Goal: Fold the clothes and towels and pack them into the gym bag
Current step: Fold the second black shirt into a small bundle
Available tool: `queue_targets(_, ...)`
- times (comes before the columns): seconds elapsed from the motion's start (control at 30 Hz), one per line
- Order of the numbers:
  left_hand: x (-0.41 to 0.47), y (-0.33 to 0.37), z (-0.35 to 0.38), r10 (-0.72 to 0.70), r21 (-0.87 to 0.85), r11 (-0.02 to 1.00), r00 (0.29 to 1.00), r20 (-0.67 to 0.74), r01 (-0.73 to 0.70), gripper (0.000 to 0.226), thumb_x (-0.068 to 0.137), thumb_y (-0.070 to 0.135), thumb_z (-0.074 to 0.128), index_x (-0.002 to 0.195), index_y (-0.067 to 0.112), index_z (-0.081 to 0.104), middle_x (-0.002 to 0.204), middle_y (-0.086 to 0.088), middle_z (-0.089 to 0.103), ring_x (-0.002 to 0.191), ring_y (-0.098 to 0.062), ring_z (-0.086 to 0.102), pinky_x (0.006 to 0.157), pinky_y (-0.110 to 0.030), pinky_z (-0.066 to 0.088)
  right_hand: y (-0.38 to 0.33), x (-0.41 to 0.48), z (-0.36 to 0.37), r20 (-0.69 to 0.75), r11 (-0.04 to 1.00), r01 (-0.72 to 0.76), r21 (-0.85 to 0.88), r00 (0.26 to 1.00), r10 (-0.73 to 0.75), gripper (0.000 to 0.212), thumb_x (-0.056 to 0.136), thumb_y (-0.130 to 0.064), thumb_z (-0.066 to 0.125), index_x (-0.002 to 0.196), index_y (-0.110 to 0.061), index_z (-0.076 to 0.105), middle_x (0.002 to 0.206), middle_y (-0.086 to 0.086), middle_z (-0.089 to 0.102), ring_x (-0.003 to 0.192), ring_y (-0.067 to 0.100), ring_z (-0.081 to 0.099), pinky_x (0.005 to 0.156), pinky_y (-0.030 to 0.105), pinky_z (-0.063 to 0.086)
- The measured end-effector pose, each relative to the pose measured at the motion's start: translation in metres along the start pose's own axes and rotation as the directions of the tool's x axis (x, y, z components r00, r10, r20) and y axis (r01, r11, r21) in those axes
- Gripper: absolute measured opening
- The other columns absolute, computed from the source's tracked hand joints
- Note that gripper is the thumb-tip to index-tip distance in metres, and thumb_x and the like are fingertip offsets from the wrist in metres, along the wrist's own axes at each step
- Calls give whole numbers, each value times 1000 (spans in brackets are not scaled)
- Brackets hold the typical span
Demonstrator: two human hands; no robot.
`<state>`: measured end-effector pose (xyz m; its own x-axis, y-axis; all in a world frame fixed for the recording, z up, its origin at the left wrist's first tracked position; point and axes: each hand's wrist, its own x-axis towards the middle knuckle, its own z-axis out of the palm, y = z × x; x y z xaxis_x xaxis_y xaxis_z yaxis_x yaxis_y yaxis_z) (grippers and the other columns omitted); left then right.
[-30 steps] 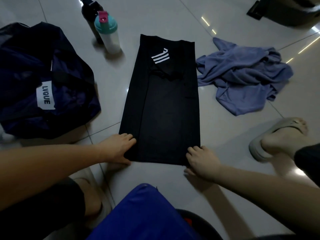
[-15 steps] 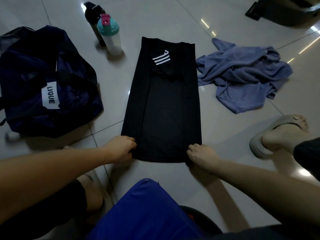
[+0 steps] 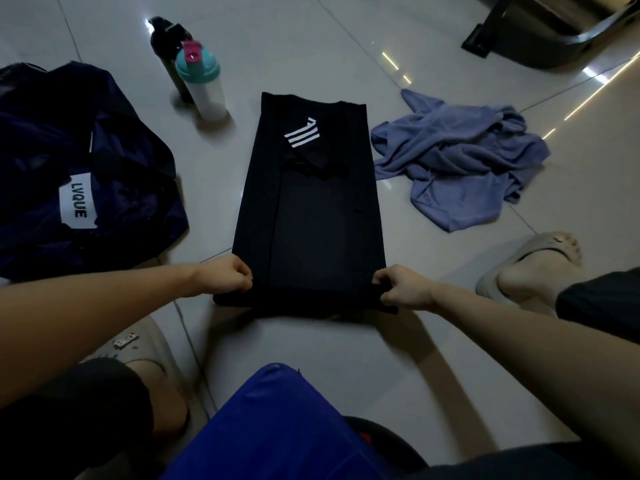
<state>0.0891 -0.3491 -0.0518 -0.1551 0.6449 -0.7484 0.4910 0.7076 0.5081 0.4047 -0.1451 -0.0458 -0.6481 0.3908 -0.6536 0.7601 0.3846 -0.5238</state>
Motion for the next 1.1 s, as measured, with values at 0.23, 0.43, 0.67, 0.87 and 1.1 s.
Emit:
queue_targets(0.23,-1,9,-17,-68,108,993,963,259,41,30,85,4,62,62,18,73,66,1,66,65,-12,62,68,-28,51,-12,6,-16,268,999,-36,-9,963,37,36,78,7,59,52,-18,56,57,-2,51,57,11,47,60,26,42)
queue_targets(0.43,12,37,-51,-7,149,988,970,242,-30,11,71,14,66,78,8,73,71,-3,64,69,-14,60,68,-26,49,-17,28,-49,316,993,-81,85,947,51,35,81,13,56,72,-13,76,64,0,67,63,13,63,67,30,55)
queue_targets(0.67,56,62,-124,119,124,984,991,65,-126,18,83,-3,65,79,11,76,71,1,69,65,-6,61,71,-22,48,-29,71,-105,244,991,-16,133,970,-17,15,79,12,54,77,6,67,68,9,57,63,17,54,63,29,46)
queue_targets(0.87,93,60,-156,112,66,991,992,57,-115,25,86,-3,60,83,12,79,80,0,75,74,-7,65,80,-22,49,-34,123,-149,202,987,-35,156,979,3,15,85,5,50,85,13,63,78,16,58,73,27,51,71,36,48)
queue_targets(1.1,149,51,-158,50,-40,997,979,-198,-59,27,90,-1,57,92,17,77,93,-2,74,89,-15,66,84,-25,47,-37,179,-164,53,981,-113,156,993,106,19,90,4,48,91,4,68,76,11,55,60,19,41,61,35,37)
